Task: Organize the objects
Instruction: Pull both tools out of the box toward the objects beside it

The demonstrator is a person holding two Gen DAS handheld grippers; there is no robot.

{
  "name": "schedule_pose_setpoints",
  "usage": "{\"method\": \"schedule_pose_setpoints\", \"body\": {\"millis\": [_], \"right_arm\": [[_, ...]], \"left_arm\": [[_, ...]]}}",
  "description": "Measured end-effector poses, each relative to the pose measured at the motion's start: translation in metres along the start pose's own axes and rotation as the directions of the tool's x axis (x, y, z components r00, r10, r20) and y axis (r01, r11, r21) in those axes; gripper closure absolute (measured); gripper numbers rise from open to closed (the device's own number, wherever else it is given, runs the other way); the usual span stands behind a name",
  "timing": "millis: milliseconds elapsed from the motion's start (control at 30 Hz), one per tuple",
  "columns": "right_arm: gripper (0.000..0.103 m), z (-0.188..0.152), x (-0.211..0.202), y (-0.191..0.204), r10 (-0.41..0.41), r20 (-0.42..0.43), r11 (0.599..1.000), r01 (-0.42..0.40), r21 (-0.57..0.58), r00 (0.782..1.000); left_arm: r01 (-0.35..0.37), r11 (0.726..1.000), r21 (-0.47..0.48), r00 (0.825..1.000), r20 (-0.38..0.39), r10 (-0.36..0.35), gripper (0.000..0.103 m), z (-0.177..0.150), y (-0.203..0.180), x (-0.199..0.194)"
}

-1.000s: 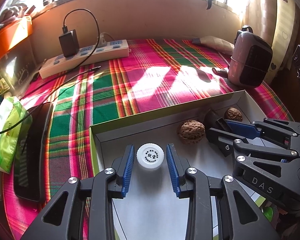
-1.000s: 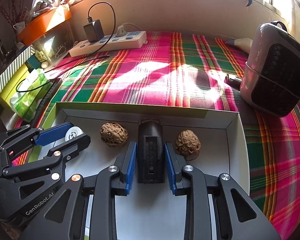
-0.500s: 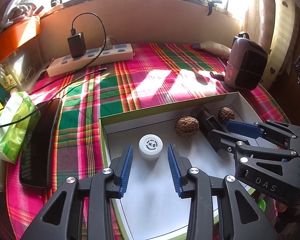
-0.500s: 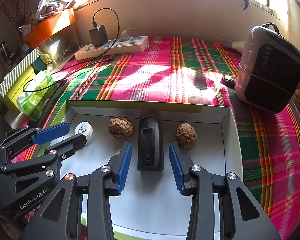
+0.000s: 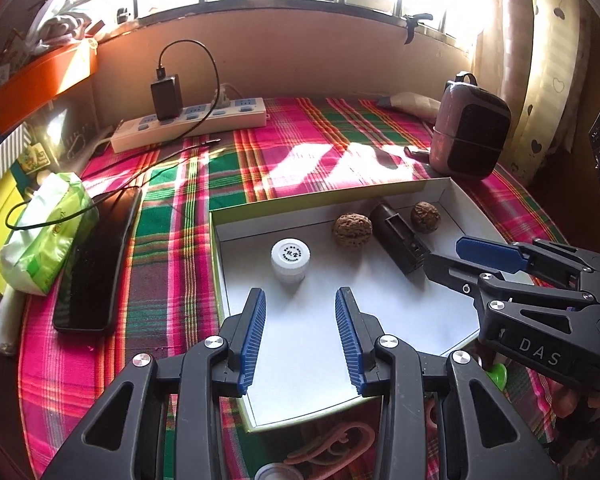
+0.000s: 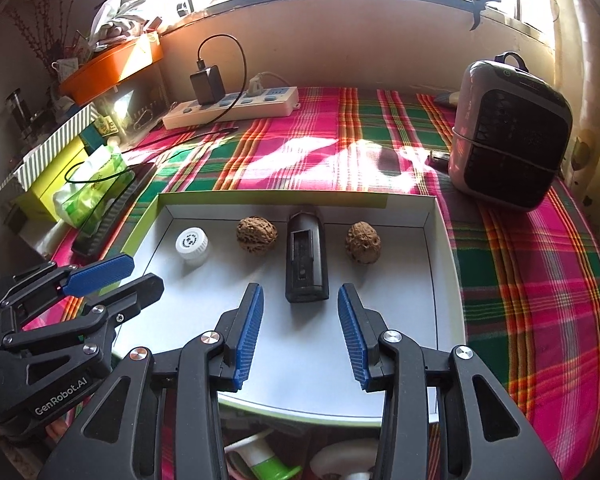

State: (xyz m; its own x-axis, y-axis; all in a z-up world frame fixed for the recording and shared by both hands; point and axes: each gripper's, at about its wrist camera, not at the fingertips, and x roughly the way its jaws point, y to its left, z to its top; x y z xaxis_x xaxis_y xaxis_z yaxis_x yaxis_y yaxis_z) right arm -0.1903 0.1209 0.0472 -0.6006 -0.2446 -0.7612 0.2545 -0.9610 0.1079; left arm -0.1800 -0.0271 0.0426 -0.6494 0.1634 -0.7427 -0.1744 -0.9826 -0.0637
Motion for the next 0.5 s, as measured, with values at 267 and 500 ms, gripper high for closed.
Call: {"method": "schedule_pose_setpoints", "body": {"millis": [267, 500], "right_arm": [[0.063, -0.018, -0.02, 0.007, -0.008, 0.033, 1.0, 0.008, -0.014, 0.999], [0.063, -0.032, -0.034, 0.007, -0.002, 0.055, 1.0, 0.002, -0.018, 0.999]], "left_arm": [[-0.001, 1.0, -0.017, 1.0, 0.017, 0.001, 0.069, -0.014, -0.001, -0.018], [0.011, 0.999, -0.042, 0.998, 0.057, -0.009, 0.069, -0.029, 0.005, -0.04]]}}
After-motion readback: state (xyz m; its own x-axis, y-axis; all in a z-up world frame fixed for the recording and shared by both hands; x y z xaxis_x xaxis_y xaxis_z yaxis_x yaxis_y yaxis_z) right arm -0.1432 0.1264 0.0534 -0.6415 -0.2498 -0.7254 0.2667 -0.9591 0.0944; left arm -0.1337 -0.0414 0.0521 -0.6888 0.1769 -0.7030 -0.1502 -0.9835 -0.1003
